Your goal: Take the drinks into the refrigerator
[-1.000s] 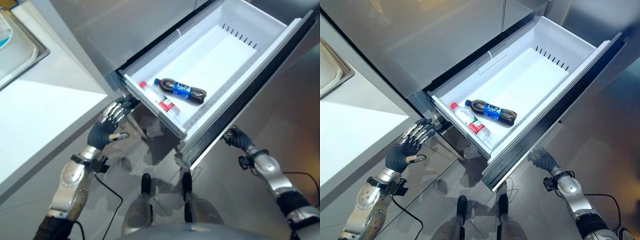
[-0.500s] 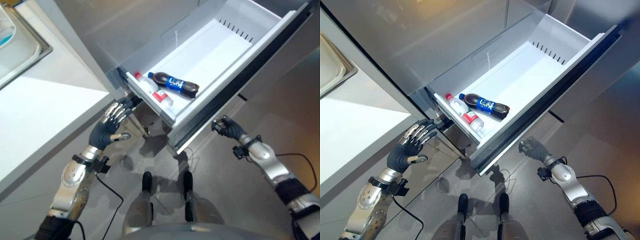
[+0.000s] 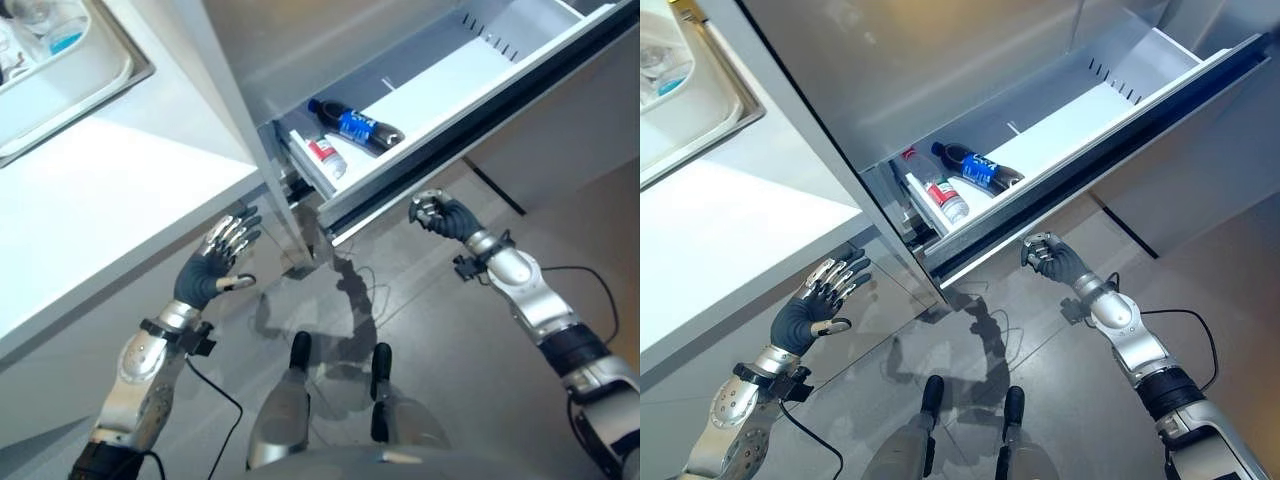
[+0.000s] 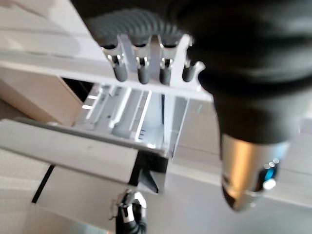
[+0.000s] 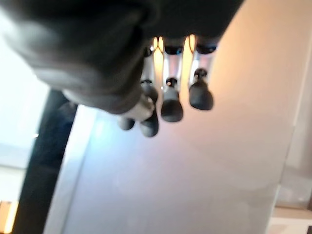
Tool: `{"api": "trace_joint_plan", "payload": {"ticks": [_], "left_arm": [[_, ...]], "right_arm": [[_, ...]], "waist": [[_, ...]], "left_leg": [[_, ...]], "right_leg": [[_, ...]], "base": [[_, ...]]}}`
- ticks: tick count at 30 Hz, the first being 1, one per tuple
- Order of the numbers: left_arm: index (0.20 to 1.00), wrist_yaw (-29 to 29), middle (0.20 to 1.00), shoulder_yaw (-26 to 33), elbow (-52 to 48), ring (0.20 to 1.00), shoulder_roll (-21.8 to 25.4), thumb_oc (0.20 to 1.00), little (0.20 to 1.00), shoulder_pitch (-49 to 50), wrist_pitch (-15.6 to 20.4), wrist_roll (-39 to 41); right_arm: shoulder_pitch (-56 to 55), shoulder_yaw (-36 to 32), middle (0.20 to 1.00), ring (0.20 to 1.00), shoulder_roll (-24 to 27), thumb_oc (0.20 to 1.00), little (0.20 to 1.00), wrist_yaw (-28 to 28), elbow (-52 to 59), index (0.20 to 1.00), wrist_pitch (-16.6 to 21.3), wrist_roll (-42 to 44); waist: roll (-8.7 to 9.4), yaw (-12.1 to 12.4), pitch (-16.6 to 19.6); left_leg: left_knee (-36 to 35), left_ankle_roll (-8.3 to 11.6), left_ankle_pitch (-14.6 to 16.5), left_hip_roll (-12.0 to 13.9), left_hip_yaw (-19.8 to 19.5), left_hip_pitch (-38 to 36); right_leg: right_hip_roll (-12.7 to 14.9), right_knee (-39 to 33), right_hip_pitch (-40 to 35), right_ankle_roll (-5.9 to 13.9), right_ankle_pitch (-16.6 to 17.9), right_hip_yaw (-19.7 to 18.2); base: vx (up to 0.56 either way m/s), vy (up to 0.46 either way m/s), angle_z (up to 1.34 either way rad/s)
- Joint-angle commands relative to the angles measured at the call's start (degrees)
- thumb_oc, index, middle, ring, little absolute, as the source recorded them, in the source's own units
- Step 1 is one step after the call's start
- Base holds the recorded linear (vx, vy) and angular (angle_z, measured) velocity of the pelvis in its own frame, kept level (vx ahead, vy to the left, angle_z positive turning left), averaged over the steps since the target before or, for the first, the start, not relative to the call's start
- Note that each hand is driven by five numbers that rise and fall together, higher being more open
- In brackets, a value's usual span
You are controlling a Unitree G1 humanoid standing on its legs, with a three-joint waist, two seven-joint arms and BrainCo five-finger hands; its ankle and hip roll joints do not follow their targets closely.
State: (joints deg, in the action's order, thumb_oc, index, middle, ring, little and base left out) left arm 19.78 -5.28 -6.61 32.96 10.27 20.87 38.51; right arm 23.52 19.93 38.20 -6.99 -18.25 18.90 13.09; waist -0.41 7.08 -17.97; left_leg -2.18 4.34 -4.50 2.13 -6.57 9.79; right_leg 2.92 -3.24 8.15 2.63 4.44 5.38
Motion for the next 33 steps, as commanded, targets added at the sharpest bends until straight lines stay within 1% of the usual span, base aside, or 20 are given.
{"api": "trace_joint_plan", "payload": {"ticks": [1, 5, 12, 18, 20, 23, 24, 33], "left_arm": [[1.000, 0.73, 1.000, 2.99, -1.94, 1.000, 4.00, 1.000, 1.000, 2.17, 4.67, 0.63], [1.000, 0.39, 1.000, 3.22, -1.81, 1.000, 4.16, 1.000, 1.000, 2.01, 4.94, 0.26], [1.000, -0.10, 1.000, 2.91, -2.22, 1.000, 4.17, 1.000, 1.000, 1.41, 5.19, 0.45], [1.000, -0.59, 1.000, 2.65, -2.92, 1.000, 3.77, 1.000, 1.000, 1.22, 5.20, 0.62], [1.000, -0.65, 1.000, 2.67, -3.43, 1.000, 3.81, 1.000, 1.000, 1.31, 5.27, 0.76], [1.000, -0.57, 1.000, 2.45, -3.33, 1.000, 3.76, 1.000, 1.000, 1.37, 5.14, 1.03], [1.000, -0.58, 1.000, 2.38, -3.68, 1.000, 4.32, 1.000, 1.000, 1.24, 5.27, 1.20], [1.000, -0.85, 1.000, 1.57, -4.57, 1.000, 5.79, 1.000, 1.000, 0.37, 5.40, 2.67]], "right_arm": [[2.24, -0.69, 0.200, 0.200, -0.81, 0.200, 0.200, 0.93, 3.23, 0.200, 3.88, 2.56], [2.50, -1.02, 0.200, 0.200, -1.39, 0.200, 0.200, 1.34, 2.68, 0.200, 4.00, 2.99], [6.45, 0.13, 0.200, 0.200, -2.27, 0.200, 0.200, 2.66, 1.80, 0.200, 4.19, 2.66], [11.11, 1.70, 0.200, 0.200, -3.15, 0.200, 0.200, 3.78, -0.22, 0.200, 4.13, 2.61], [14.58, 2.62, 0.200, 0.200, -2.52, 0.200, 0.200, 4.43, -0.89, 0.200, 4.02, 2.27], [16.86, 3.10, 0.200, 0.200, -2.57, 0.200, 0.200, 4.87, -2.20, 0.200, 4.00, 2.52], [20.08, 4.04, 0.200, 0.200, -1.82, 0.200, 0.200, 5.61, -4.18, 0.200, 3.82, 1.97], [31.22, 7.66, 0.200, 0.200, -3.13, 0.200, 0.200, 8.21, -11.05, 0.200, 3.02, 2.44]], "waist": [[4.06, 0.91, 2.88], [4.67, 1.74, 2.81], [5.38, 3.01, 2.70], [5.33, 3.72, 2.52], [5.33, 4.22, 2.54], [5.36, 4.50, 2.57], [5.36, 4.99, 2.61], [5.20, 7.00, 2.11]], "left_leg": [[4.04, -5.63, 4.92, -3.66, -0.72, 0.94], [4.11, -5.47, 4.82, -3.62, -1.51, 1.30], [4.05, -5.29, 4.62, -3.57, -2.48, 1.58], [3.62, -5.25, 4.40, -3.43, -2.97, 1.53], [3.27, -5.24, 4.27, -3.31, -3.20, 1.39], [3.09, -5.22, 4.18, -3.29, -3.35, 1.34], [2.97, -5.20, 4.09, -3.31, -3.48, 1.34], [2.65, -5.18, 3.62, -3.40, -4.22, 1.93]], "right_leg": [[1.89, 10.55, 4.78, 2.11, -5.86, -0.17], [2.02, 10.53, 4.46, 1.99, -6.08, 0.77], [1.87, 10.41, 4.15, 1.71, -6.48, 1.73], [1.69, 10.60, 4.26, 1.46, -6.69, 1.94], [1.67, 10.67, 4.36, 1.42, -6.75, 2.04], [1.69, 10.65, 4.31, 1.40, -6.77, 2.13], [1.72, 10.62, 4.30, 1.38, -6.76, 2.32], [1.87, 10.34, 4.57, 1.34, -6.50, 2.87]], "base": [[0.02, -0.028, 0.07], [0.02, -0.023, 0.13], [0.02, -0.016, 0.11], [0.01, -0.005, 0.05], [0.01, 0.000, 0.07], [0.00, -0.001, 0.02], [0.00, 0.000, 0.00], [0.00, 0.000, 0.00]]}}
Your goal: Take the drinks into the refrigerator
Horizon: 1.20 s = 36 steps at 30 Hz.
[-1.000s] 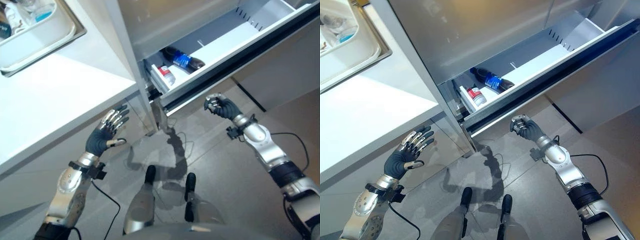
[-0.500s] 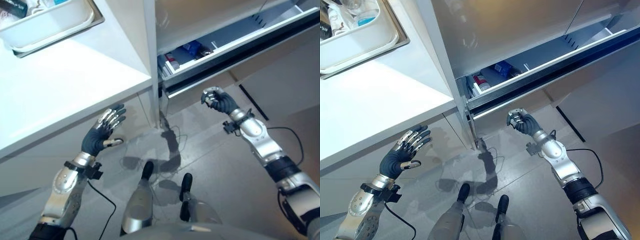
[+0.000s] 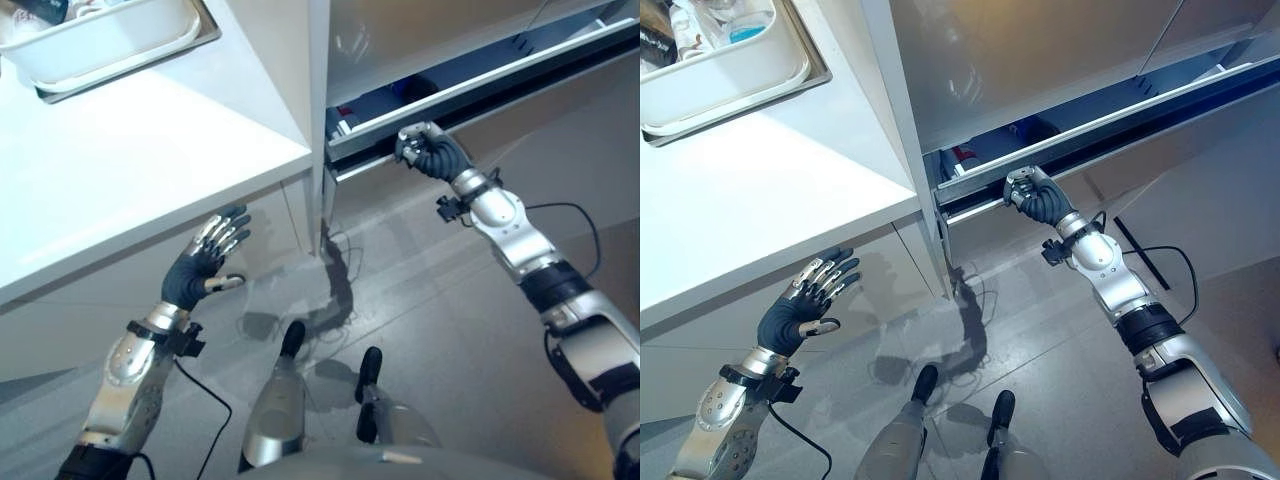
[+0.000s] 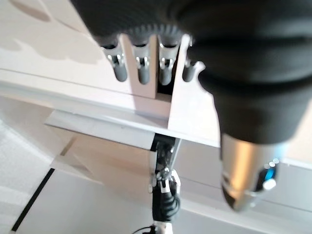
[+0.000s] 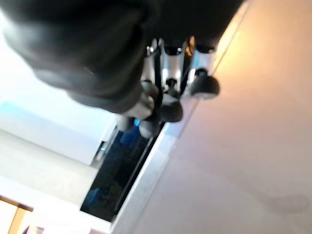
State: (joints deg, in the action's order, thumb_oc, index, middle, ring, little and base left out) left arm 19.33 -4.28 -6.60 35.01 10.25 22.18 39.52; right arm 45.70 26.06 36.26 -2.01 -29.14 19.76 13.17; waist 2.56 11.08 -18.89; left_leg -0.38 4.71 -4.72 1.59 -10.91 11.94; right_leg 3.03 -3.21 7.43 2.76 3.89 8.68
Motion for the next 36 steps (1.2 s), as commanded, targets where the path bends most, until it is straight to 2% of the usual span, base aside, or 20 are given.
{"api": "trace_joint_plan", "payload": {"ticks": [1, 15, 27, 32, 36], "left_arm": [[1.000, -0.48, 1.000, 0.58, -4.59, 1.000, 3.76, 1.000, 1.000, 0.27, 4.02, 1.76], [1.000, -1.45, 1.000, 0.33, -3.66, 1.000, 4.02, 1.000, 1.000, -0.89, 4.31, 0.23], [1.000, -1.79, 1.000, 0.06, -4.36, 1.000, 4.69, 1.000, 1.000, -0.73, 4.60, 1.37], [1.000, -2.22, 1.000, 0.24, -3.90, 1.000, 4.41, 1.000, 1.000, -0.91, 4.40, 0.88], [1.000, -2.44, 1.000, 1.06, -3.34, 1.000, 3.93, 1.000, 1.000, -1.22, 4.46, 0.20]], "right_arm": [[9.61, 1.89, 0.200, 0.200, -1.25, 0.200, 0.200, 3.33, -0.03, 0.200, 2.01, 2.05], [5.78, 1.91, 0.200, 0.200, -2.10, 0.200, 0.200, 2.24, -1.03, 0.200, 1.38, 1.33], [15.01, 3.91, 0.200, 0.200, -2.36, 0.200, 0.200, 4.64, -4.65, 0.200, 1.33, 2.71], [12.70, 3.21, 0.200, 0.200, -4.02, 0.200, 0.200, 4.39, -3.14, 0.200, 1.22, 3.29], [5.94, 0.45, 0.200, 0.200, -4.53, 0.200, 0.200, 3.49, -0.39, 0.200, 1.64, 4.55]], "waist": [[2.28, 3.07, 2.97], [2.34, 3.62, 2.32], [2.02, 5.04, 1.59], [2.42, 5.29, 1.86], [2.56, 4.85, 2.27]], "left_leg": [[0.83, -5.56, 3.84, -2.90, 0.05, -0.18], [0.99, -5.80, 3.66, -3.33, -0.62, 0.59], [1.26, -5.67, 3.25, -3.34, -1.21, 1.79], [1.53, -5.73, 3.53, -3.67, -1.67, 1.72], [1.52, -5.78, 3.73, -3.86, -1.63, 1.27]], "right_leg": [[1.81, 10.21, 5.24, 1.23, -5.90, -0.33], [2.29, 10.83, 5.90, 1.38, -6.00, 0.32], [2.47, 10.26, 6.29, 1.42, -5.63, 0.89], [2.32, 10.03, 5.60, 1.39, -5.87, 1.39], [2.51, 9.84, 4.87, 1.45, -5.90, 1.77]], "base": [[0.00, 0.000, 0.00], [0.00, 0.006, 0.07], [0.00, 0.000, 0.00], [0.00, 0.001, 0.01], [-0.01, 0.006, 0.10]]}}
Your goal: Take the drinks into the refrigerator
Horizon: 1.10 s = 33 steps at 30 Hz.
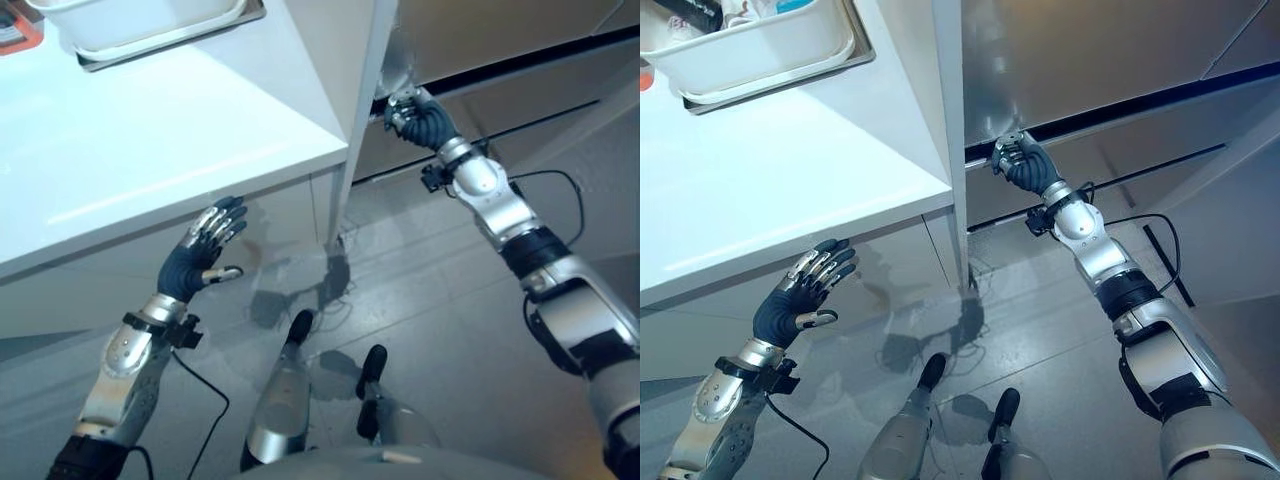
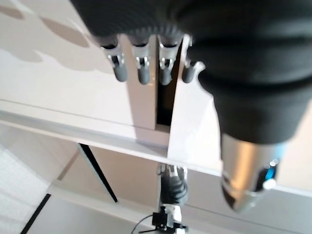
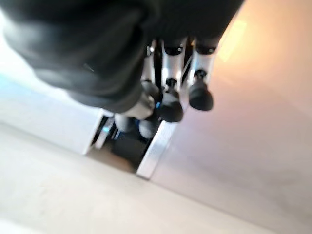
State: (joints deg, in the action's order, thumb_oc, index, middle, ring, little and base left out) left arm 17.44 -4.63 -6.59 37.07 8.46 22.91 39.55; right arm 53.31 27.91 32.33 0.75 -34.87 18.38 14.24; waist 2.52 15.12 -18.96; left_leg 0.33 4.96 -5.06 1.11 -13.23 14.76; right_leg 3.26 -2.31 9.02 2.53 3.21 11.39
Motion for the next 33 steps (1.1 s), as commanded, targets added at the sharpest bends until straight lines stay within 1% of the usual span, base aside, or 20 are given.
{"api": "trace_joint_plan", "payload": {"ticks": [1, 2, 3, 4, 7, 9, 13, 17, 21, 24, 26, 29, 30, 31, 32, 33], "left_arm": [[1.000, -0.69, 1.000, 1.40, -3.11, 1.000, 1.72, 1.000, 1.000, 0.37, 3.76, -0.12], [1.000, -0.91, 1.000, 1.33, -2.62, 1.000, 1.41, 1.000, 1.000, 0.19, 3.78, -0.55], [1.000, -0.93, 1.000, 1.27, -2.60, 1.000, 1.43, 1.000, 1.000, 0.18, 3.80, -0.57], [1.000, -1.19, 1.000, 1.34, -1.94, 1.000, 0.76, 1.000, 1.000, -0.14, 3.75, -1.34], [1.000, -2.36, 1.000, 1.46, 0.13, 1.000, -0.88, 1.000, 1.000, -0.36, 3.77, -3.18], [1.000, -3.09, 1.000, 1.70, 1.62, 1.000, -1.91, 1.000, 1.000, -0.34, 3.98, -4.65], [1.000, -4.38, 1.000, 2.50, 4.19, 1.000, -4.04, 1.000, 1.000, 0.67, 4.90, -7.84], [1.000, -5.33, 1.000, 3.83, 6.04, 1.000, -6.16, 1.000, 1.000, 2.24, 5.07, -10.67], [1.000, -5.88, 1.000, 4.90, 8.07, 1.000, -7.91, 1.000, 1.000, 3.72, 4.96, -12.77], [1.000, -5.70, 1.000, 5.30, 10.19, 1.000, -8.91, 1.000, 1.000, 4.45, 5.05, -13.42], [1.000, -6.55, 1.000, 4.83, 12.94, 1.000, -9.34, 1.000, 1.000, 4.23, 5.41, -14.94], [1.000, -8.11, 1.000, 2.67, 18.80, 1.000, -9.63, 1.000, 1.000, 3.16, 6.54, -19.06], [1.000, -8.17, 1.000, 2.59, 18.89, 1.000, -9.66, 1.000, 1.000, 3.11, 6.61, -19.13], [1.000, -8.47, 1.000, 1.81, 21.55, 1.000, -9.97, 1.000, 1.000, 2.85, 6.75, -20.55], [1.000, -9.83, 1.000, -0.40, 26.52, 1.000, -10.28, 1.000, 1.000, 1.92, 7.41, -24.25], [1.000, -10.02, 1.000, -1.09, 27.97, 1.000, -10.42, 1.000, 1.000, 1.85, 7.38, -25.05]], "right_arm": [[-3.33, -2.45, 0.200, 0.200, -1.00, 0.200, 0.200, 0.57, 5.98, 0.200, 3.24, 4.19], [-5.07, -3.25, 0.250, 0.250, -1.29, 0.250, 0.250, 0.58, 6.56, 0.250, 3.42, 4.29], [-5.18, -3.31, 0.492, 0.492, -1.27, 0.492, 0.492, 0.59, 6.65, 0.492, 3.39, 4.27], [-9.73, -5.31, 1.000, 1.000, -2.15, 1.000, 1.000, 0.31, 8.70, 1.000, 3.90, 4.87], [-18.36, -9.10, 1.000, 1.000, -5.47, 1.000, 1.000, 0.20, 11.36, 1.000, 5.02, 5.84], [-23.75, -11.28, 1.000, 1.000, -6.16, 1.000, 1.000, -0.50, 14.00, 1.000, 5.43, 5.90], [-35.46, -15.14, 1.000, 1.000, -6.08, 1.000, 1.000, -2.35, 18.56, 1.000, 5.90, 4.47], [-45.74, -18.78, 1.000, 1.000, -6.53, 1.000, 1.000, -4.42, 19.74, 1.000, 5.96, 3.79], [-53.01, -22.02, 1.000, 1.000, -6.83, 1.000, 1.000, -5.81, 20.29, 1.000, 5.84, 3.57], [-57.66, -24.09, 1.000, 1.000, -6.85, 1.000, 1.000, -6.20, 20.14, 1.000, 5.78, 2.50], [-60.50, -25.10, 1.000, 1.000, -6.94, 1.000, 1.000, -6.21, 19.35, 1.000, 5.97, 1.64], [-63.51, -25.73, 1.000, 1.000, -7.23, 1.000, 1.000, -6.35, 15.61, 1.000, 6.00, 0.90], [-63.52, -25.75, 1.000, 1.000, -7.22, 1.000, 1.000, -6.34, 15.58, 1.000, 6.03, 0.89], [-64.11, -25.64, 1.000, 1.000, -6.84, 1.000, 1.000, -6.10, 14.35, 1.000, 5.97, -0.47], [-64.79, -25.86, 1.000, 1.000, -6.93, 1.000, 1.000, -5.17, 11.48, 1.000, 5.93, -2.10], [-65.17, -26.21, 1.000, 1.000, -6.98, 1.000, 1.000, -4.94, 11.21, 1.000, 6.02, -2.14]], "waist": [[2.61, 0.60, 2.40], [2.64, 0.38, 2.49], [2.64, 0.41, 2.51], [2.63, -0.23, 2.90], [2.45, -1.72, 3.72], [2.34, -2.88, 4.36], [1.71, -5.70, 6.21], [0.81, -8.87, 8.19], [0.05, -11.71, 9.90], [-0.58, -13.43, 11.18], [-0.93, -14.36, 11.81], [-1.41, -15.46, 12.94], [-1.43, -15.41, 12.93], [-1.58, -15.59, 13.25], [-1.87, -16.03, 13.94], [-2.01, -16.22, 14.21]], "left_leg": [[0.87, -6.04, 4.10, -3.41, 0.74, -1.65], [0.96, -6.04, 4.18, -3.41, 0.80, -1.76], [0.97, -6.04, 4.18, -3.41, 0.79, -1.77], [0.95, -6.07, 4.35, -3.42, 0.96, -2.20], [0.73, -6.09, 4.59, -3.33, 1.61, -3.27], [0.56, -6.03, 4.77, -3.28, 1.84, -4.10], [0.01, -5.94, 5.08, -3.23, 2.74, -6.19], [-1.08, -5.91, 5.33, -3.00, 4.21, -8.57], [-2.50, -5.76, 5.39, -2.47, 6.06, -11.05], [-3.34, -5.61, 5.50, -2.18, 7.52, -12.51], [-3.60, -5.54, 5.67, -1.99, 8.56, -13.35], [-3.79, -5.47, 6.15, -1.92, 9.63, -14.58], [-3.80, -5.47, 6.16, -1.91, 9.65, -14.61], [-3.90, -5.44, 6.32, -1.84, 9.89, -14.99], [-3.94, -5.44, 6.73, -1.70, 10.40, -15.71], [-3.92, -5.48, 6.89, -1.73, 10.55, -16.05]], "right_leg": [[2.29, 8.99, 3.21, 1.69, -5.19, -0.88], [2.35, 9.05, 3.10, 1.73, -5.18, -0.87], [2.35, 9.05, 3.08, 1.73, -5.19, -0.87], [2.34, 9.00, 2.73, 1.77, -5.16, -1.09], [2.26, 8.59, 1.74, 1.80, -5.02, -1.42], [2.26, 8.22, 0.96, 1.80, -4.99, -1.58], [2.14, 7.12, -1.12, 1.85, -4.79, -1.96], [1.72, 5.58, -2.80, 1.98, -4.31, -3.19], [1.38, 4.25, -4.27, 2.15, -3.69, -4.71], [1.20, 3.74, -5.03, 2.39, -3.45, -5.97], [1.14, 3.57, -5.46, 2.54, -3.28, -6.79], [1.04, 3.19, -6.33, 2.76, -3.25, -7.64], [1.03, 3.18, -6.36, 2.76, -3.25, -7.66], [1.02, 3.06, -6.62, 2.85, -3.35, -7.85], [1.08, 3.07, -7.20, 3.04, -3.51, -8.18], [1.07, 3.10, -7.44, 3.07, -3.57, -8.33]], "base": [[-0.02, 0.007, 0.10], [-0.01, 0.005, 0.09], [-0.01, 0.013, 0.05], [0.00, 0.000, 0.00], [0.00, 0.000, 0.00], [0.02, 0.009, -0.05], [0.02, 0.015, -0.02], [0.04, 0.026, -0.17], [0.04, 0.020, -0.31], [0.04, 0.007, -0.26], [0.03, 0.008, -0.26], [0.05, 0.006, -0.25], [0.04, 0.008, -0.23], [0.05, 0.000, -0.08], [0.08, 0.006, -0.11], [0.08, 0.008, -0.23]]}}
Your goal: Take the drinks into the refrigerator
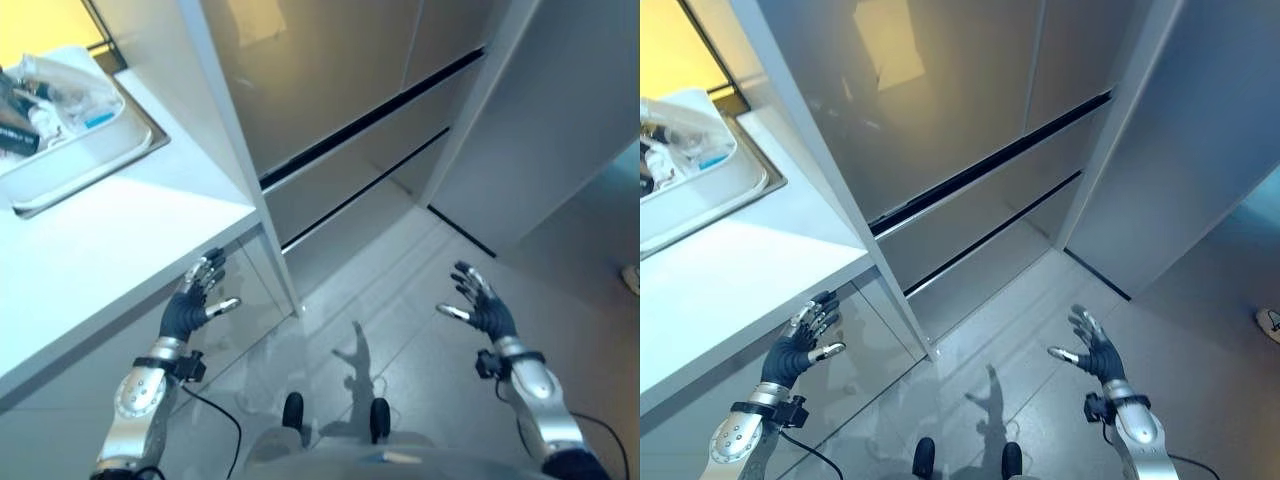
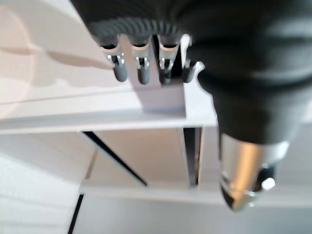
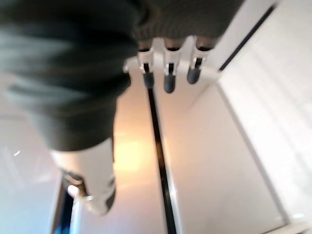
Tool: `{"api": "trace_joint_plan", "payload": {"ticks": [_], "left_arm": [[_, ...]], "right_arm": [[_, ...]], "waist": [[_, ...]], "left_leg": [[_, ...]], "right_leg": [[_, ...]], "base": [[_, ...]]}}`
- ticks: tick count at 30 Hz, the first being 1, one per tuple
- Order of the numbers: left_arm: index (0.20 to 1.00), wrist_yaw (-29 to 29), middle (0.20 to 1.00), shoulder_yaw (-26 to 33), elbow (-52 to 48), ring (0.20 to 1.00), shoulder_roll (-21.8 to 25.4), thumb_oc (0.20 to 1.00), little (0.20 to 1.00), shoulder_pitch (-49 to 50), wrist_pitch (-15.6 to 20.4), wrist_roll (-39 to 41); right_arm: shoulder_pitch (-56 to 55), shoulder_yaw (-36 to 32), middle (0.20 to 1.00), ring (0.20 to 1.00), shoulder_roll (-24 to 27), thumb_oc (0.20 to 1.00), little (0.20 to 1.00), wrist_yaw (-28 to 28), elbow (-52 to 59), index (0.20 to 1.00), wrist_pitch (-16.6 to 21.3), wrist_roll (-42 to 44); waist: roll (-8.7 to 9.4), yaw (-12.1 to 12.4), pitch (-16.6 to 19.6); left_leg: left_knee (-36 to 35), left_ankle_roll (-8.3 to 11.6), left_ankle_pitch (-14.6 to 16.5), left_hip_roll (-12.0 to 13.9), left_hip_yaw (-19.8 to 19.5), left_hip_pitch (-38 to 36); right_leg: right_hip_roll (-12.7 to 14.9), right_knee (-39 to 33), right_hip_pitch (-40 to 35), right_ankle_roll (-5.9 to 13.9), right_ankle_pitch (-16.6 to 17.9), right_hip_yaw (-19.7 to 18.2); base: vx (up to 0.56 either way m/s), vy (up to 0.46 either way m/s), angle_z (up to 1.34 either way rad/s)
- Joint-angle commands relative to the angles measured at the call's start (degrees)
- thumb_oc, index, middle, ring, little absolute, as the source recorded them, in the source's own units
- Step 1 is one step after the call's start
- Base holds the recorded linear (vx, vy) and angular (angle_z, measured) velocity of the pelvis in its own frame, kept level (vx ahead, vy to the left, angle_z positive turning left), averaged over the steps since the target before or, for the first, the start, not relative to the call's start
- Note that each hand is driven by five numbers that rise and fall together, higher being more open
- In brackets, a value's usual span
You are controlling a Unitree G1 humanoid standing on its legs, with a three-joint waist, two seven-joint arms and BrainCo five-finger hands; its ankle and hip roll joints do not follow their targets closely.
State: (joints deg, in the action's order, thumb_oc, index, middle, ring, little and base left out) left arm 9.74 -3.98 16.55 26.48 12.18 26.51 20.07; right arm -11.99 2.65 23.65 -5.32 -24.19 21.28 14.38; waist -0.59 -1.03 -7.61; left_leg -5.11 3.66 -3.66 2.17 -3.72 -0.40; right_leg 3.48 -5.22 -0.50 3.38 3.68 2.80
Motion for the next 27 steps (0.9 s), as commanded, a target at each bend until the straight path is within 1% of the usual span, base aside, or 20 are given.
{"api": "trace_joint_plan", "payload": {"ticks": [1, 5, 6, 7, 9, 11, 13, 15, 17, 19, 20, 23, 27], "left_arm": [[1.000, -2.42, 1.000, -2.48, 6.91, 1.000, -0.04, 1.000, 1.000, -2.06, 3.95, -6.84], [1.000, -2.78, 1.000, -5.44, 16.86, 1.000, -1.63, 1.000, 1.000, -3.32, 2.98, -9.19], [1.000, -3.18, 1.000, -5.74, 20.96, 1.000, -2.53, 1.000, 1.000, -3.97, 2.63, -10.12], [1.000, -3.35, 1.000, -5.90, 24.79, 1.000, -3.34, 1.000, 1.000, -4.42, 2.02, -11.01], [1.000, -3.43, 1.000, -5.98, 26.72, 1.000, -3.90, 1.000, 1.000, -4.71, 1.90, -11.09], [1.000, -4.18, 1.000, -4.63, 41.27, 1.000, -6.80, 1.000, 1.000, -6.44, -0.67, -14.41], [1.000, -5.04, 1.000, -3.53, 48.14, 1.000, -7.84, 1.000, 1.000, -7.54, -2.34, -17.15], [1.000, -4.85, 1.000, -1.54, 54.32, 1.000, -9.47, 1.000, 1.000, -7.75, -5.54, -17.92], [1.000, -4.02, 1.000, -0.37, 57.11, 1.000, -10.61, 1.000, 1.000, -7.77, -7.25, -17.76], [1.000, -4.31, 1.000, 0.22, 58.63, 1.000, -11.12, 1.000, 1.000, -7.89, -8.65, -18.02], [1.000, -3.25, 1.000, 0.29, 58.41, 1.000, -11.66, 1.000, 1.000, -8.01, -9.01, -16.10], [1.000, -3.26, 1.000, 0.35, 58.56, 1.000, -12.37, 1.000, 1.000, -8.03, -9.53, -15.65], [1.000, -4.30, 1.000, -0.27, 57.75, 1.000, -12.35, 1.000, 1.000, -8.75, -9.71, -15.81]], "right_arm": [[-0.06, -0.90, 1.000, 1.000, 1.64, 1.000, 1.000, 1.25, -0.31, 1.000, 3.19, -2.48], [1.03, -0.30, 1.000, 1.000, 0.85, 1.000, 1.000, 2.36, -6.67, 1.000, 3.07, -2.13], [1.52, 0.25, 1.000, 1.000, 0.70, 1.000, 1.000, 2.88, -8.49, 1.000, 2.96, -3.03], [2.03, 0.72, 1.000, 1.000, 0.35, 1.000, 1.000, 3.27, -12.56, 1.000, 2.72, -3.51], [2.29, 0.89, 1.000, 1.000, 0.03, 1.000, 1.000, 3.66, -14.33, 1.000, 2.62, -3.65], [4.07, 2.30, 1.000, 1.000, -1.85, 1.000, 1.000, 3.83, -26.55, 1.000, 0.93, -4.62], [5.48, 2.76, 1.000, 1.000, -3.16, 1.000, 1.000, 3.93, -33.64, 1.000, -0.53, -4.82], [6.95, 2.16, 1.000, 1.000, -4.79, 1.000, 1.000, 3.85, -42.89, 1.000, -2.71, -4.74], [8.43, 0.81, 1.000, 1.000, -5.28, 1.000, 1.000, 4.92, -48.97, 1.000, -4.99, -5.62], [9.39, 0.18, 1.000, 1.000, -5.63, 1.000, 1.000, 5.51, -51.14, 1.000, -6.28, -5.70], [9.89, -0.47, 1.000, 1.000, -5.73, 1.000, 1.000, 5.70, -51.79, 1.000, -6.62, -4.74], [10.38, 0.28, 1.000, 1.000, -6.63, 1.000, 1.000, 4.68, -50.09, 1.000, -6.49, -2.92], [11.79, 1.83, 1.000, 1.000, -6.98, 1.000, 1.000, 4.96, -49.30, 1.000, -6.54, -2.79]], "waist": [[0.99, -0.23, 3.21], [0.66, -0.85, 4.14], [0.55, -0.97, 4.30], [0.55, -1.09, 4.47], [0.51, -1.22, 4.64], [0.59, -1.71, 5.18], [0.72, -2.02, 5.56], [0.74, -2.17, 6.14], [0.70, -2.34, 6.48], [0.61, -2.46, 6.82], [0.55, -2.51, 6.96], [0.47, -2.55, 7.10], [0.45, -2.22, 7.11]], "left_leg": [[1.54, -4.19, 5.70, -2.82, 1.24, -1.15], [1.70, -4.26, 6.33, -2.81, 2.10, -2.13], [1.77, -4.31, 6.48, -2.84, 2.32, -2.37], [1.84, -4.33, 6.61, -2.86, 2.44, -2.45], [1.88, -4.36, 6.74, -2.90, 2.56, -2.61], [2.00, -4.40, 6.98, -2.86, 3.09, -3.08], [2.00, -4.40, 7.08, -2.88, 3.43, -3.36], [1.87, -4.51, 7.26, -2.91, 3.76, -3.81], [1.63, -4.59, 7.45, -2.91, 4.35, -4.34], [1.52, -4.67, 7.59, -2.90, 4.85, -4.65], [1.49, -4.74, 7.61, -2.91, 5.14, -4.72], [1.46, -4.75, 7.45, -2.99, 6.05, -4.70], [1.20, -4.65, 7.12, -3.00, 6.63, -4.51]], "right_leg": [[0.85, 6.03, 1.85, 2.29, -4.12, 0.15], [0.93, 5.88, 0.94, 2.36, -4.28, -0.61], [0.86, 5.86, 0.81, 2.36, -4.28, -0.89], [0.81, 5.90, 0.75, 2.36, -4.32, -1.05], [0.77, 5.93, 0.72, 2.35, -4.34, -1.21], [0.60, 6.12, 0.49, 2.28, -4.45, -1.71], [0.46, 6.02, 0.40, 2.25, -4.40, -2.26], [0.33, 5.69, 0.10, 2.13, -4.29, -2.79], [0.28, 5.31, -0.29, 2.12, -4.13, -3.32], [0.22, 5.04, -0.36, 2.12, -3.94, -3.93], [0.22, 4.84, -0.37, 2.11, -3.74, -4.29], [0.18, 4.15, -0.23, 2.17, -3.05, -5.31], [0.32, 3.55, -0.08, 2.23, -2.54, -5.82]], "base": [[0.07, 0.010, -0.26], [0.05, 0.007, -0.09], [0.03, 0.004, -0.18], [0.03, 0.008, -0.21], [0.02, 0.006, -0.11], [0.03, 0.009, -0.05], [0.02, 0.006, -0.08], [0.03, 0.010, -0.10], [0.03, 0.008, -0.12], [0.02, 0.003, -0.17], [0.00, 0.006, -0.13], [-0.02, 0.005, -0.15], [-0.04, -0.004, -0.18]]}}
